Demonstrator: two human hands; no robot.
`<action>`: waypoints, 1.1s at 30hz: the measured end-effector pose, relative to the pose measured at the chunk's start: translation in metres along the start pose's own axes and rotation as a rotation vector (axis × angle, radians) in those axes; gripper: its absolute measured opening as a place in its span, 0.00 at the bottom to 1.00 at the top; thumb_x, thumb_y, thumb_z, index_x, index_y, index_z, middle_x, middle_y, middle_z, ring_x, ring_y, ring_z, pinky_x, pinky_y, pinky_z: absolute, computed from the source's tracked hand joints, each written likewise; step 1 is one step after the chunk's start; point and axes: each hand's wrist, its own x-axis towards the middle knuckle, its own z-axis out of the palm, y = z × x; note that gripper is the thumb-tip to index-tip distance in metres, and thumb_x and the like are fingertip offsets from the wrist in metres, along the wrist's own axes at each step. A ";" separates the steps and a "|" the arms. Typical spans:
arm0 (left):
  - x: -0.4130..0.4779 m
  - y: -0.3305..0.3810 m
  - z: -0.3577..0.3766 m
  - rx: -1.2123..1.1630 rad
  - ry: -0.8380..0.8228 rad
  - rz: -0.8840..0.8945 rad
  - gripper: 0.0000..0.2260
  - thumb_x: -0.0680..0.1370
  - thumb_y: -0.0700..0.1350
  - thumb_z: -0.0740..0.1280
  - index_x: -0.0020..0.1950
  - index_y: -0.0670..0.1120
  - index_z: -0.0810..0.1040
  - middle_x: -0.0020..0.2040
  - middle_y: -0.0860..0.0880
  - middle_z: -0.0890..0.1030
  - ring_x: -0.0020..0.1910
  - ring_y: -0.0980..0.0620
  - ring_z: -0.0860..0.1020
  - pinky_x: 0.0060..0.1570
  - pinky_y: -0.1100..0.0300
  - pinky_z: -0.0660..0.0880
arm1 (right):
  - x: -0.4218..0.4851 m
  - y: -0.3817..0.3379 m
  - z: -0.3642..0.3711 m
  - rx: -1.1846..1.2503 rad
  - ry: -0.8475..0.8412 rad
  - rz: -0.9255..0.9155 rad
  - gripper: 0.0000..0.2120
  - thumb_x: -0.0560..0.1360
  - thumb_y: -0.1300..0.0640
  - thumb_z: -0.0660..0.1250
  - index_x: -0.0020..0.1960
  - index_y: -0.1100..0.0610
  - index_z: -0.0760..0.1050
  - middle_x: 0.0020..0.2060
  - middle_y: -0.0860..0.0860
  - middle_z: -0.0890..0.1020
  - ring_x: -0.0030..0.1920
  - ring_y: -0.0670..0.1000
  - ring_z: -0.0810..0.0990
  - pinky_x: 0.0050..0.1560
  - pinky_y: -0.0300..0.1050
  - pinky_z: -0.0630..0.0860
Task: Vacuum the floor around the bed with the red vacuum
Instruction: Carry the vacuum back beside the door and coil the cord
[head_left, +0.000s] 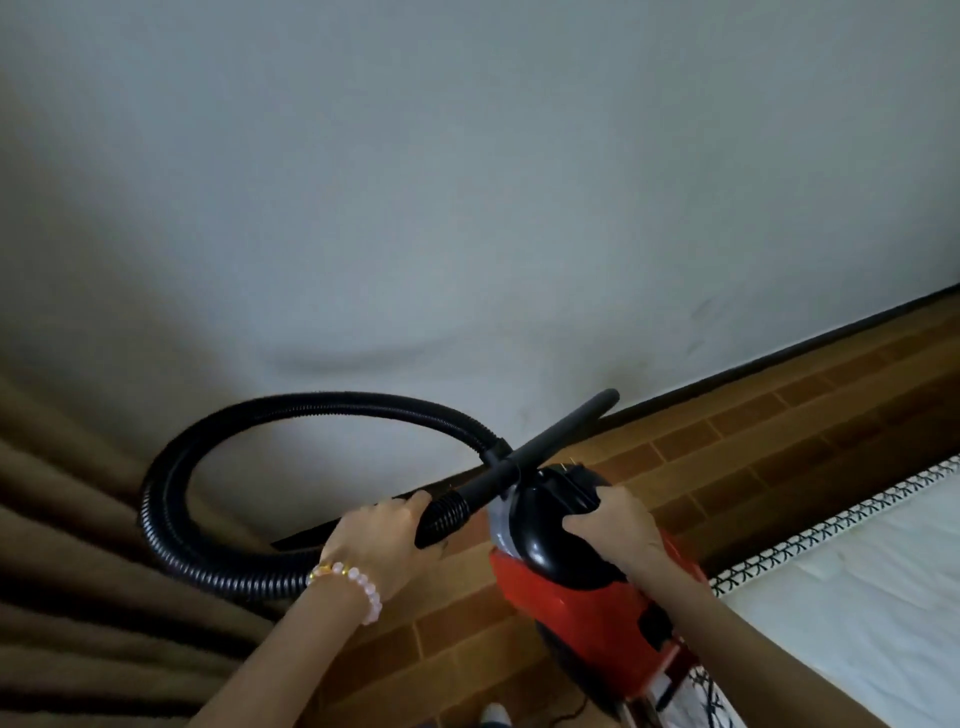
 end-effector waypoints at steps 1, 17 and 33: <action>0.015 0.000 -0.004 0.003 -0.003 0.020 0.15 0.78 0.58 0.58 0.61 0.53 0.69 0.49 0.52 0.81 0.45 0.51 0.80 0.43 0.58 0.78 | 0.012 -0.004 -0.004 0.007 0.005 0.012 0.09 0.66 0.54 0.68 0.31 0.55 0.69 0.27 0.49 0.74 0.29 0.49 0.74 0.30 0.40 0.69; 0.280 0.076 -0.039 -0.433 -0.326 0.358 0.14 0.76 0.58 0.62 0.44 0.47 0.74 0.36 0.51 0.78 0.33 0.55 0.75 0.29 0.64 0.67 | 0.140 -0.010 -0.095 0.162 0.314 0.418 0.12 0.67 0.49 0.70 0.48 0.52 0.78 0.38 0.49 0.82 0.39 0.49 0.80 0.37 0.41 0.77; 0.451 0.331 -0.044 -0.233 -0.498 0.760 0.13 0.74 0.58 0.63 0.38 0.51 0.67 0.35 0.51 0.75 0.34 0.51 0.76 0.33 0.60 0.70 | 0.194 0.122 -0.235 0.489 0.726 0.819 0.08 0.66 0.53 0.71 0.41 0.53 0.74 0.34 0.53 0.80 0.38 0.55 0.79 0.36 0.42 0.71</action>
